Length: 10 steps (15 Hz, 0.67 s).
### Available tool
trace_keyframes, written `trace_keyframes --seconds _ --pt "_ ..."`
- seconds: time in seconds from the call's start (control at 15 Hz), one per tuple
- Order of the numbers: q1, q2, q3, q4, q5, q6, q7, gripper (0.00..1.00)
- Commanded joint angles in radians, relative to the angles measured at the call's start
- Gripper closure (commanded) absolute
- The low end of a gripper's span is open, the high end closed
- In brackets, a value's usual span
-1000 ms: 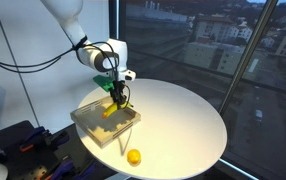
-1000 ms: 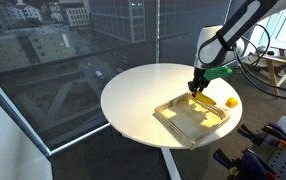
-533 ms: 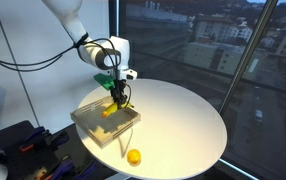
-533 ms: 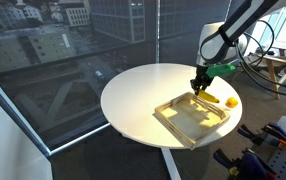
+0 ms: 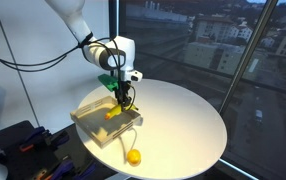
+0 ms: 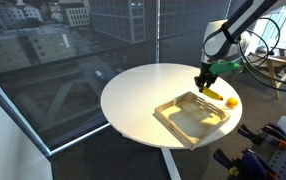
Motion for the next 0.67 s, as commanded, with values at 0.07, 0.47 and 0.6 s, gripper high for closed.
trace_keyframes --seconds 0.07,0.47,0.6 --pt "-0.022 -0.008 -0.016 0.020 0.011 -0.029 -0.009 0.84" --pt "-0.048 0.013 -0.025 0.038 0.023 -0.023 -0.021 0.84" --pt "-0.056 0.027 -0.025 0.051 0.027 -0.025 -0.025 0.84"
